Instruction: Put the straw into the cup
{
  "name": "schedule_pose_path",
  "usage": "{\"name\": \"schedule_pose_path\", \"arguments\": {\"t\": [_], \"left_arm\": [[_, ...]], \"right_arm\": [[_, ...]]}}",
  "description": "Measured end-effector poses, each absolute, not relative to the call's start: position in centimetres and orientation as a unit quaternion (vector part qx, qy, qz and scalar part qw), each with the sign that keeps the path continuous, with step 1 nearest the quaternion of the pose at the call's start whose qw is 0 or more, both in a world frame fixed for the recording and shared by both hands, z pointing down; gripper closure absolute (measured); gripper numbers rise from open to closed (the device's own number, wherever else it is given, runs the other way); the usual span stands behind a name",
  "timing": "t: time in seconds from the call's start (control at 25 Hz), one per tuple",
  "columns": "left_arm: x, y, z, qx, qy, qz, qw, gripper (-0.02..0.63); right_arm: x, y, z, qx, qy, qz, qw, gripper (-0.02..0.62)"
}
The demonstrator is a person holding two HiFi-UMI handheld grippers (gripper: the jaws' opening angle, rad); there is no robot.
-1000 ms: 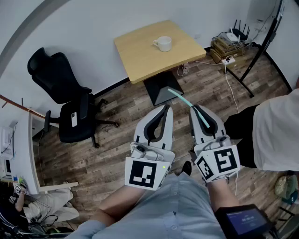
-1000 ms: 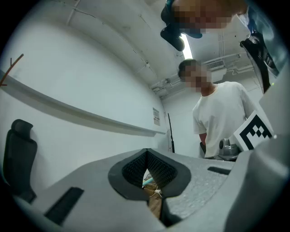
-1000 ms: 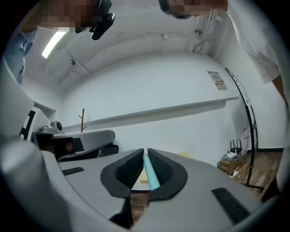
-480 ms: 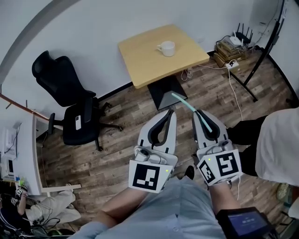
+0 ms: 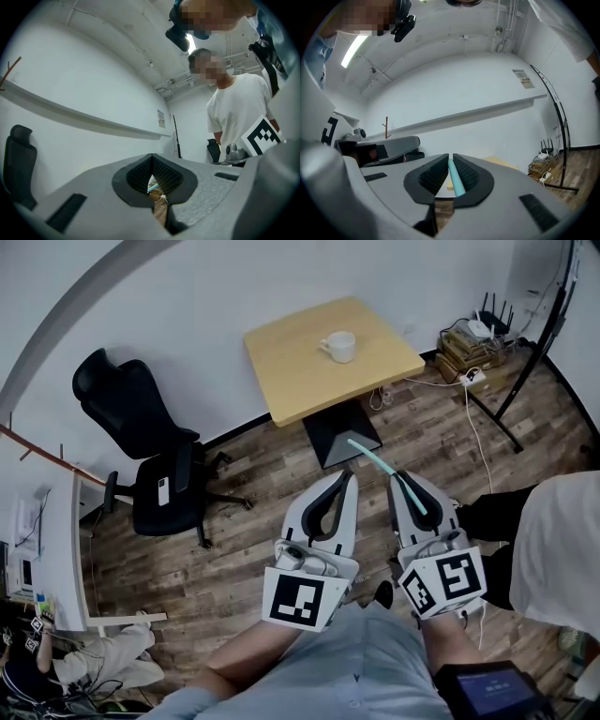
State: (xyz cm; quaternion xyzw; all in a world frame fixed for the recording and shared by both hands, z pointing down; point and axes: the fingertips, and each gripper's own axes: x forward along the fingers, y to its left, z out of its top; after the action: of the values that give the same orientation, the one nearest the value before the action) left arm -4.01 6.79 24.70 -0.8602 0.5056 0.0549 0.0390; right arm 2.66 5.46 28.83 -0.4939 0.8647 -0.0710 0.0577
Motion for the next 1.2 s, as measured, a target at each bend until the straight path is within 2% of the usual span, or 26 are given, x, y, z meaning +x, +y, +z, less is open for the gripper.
{"name": "schedule_pose_path", "arguments": {"t": [0.92, 1.2], "left_arm": [[2.1, 6.3, 25.4, -0.839, 0.541, 0.047, 0.04, 0.609], [1.1, 4.8, 27.3, -0.833, 0.552, 0.029, 0.025, 0.609]], "right_arm": [[8.7, 3.8, 29.6, -0.458, 0.884, -0.077, 0.052, 0.569], [8.0, 1.9, 31.4, -0.452, 0.885, -0.099, 0.049, 0.569]]}}
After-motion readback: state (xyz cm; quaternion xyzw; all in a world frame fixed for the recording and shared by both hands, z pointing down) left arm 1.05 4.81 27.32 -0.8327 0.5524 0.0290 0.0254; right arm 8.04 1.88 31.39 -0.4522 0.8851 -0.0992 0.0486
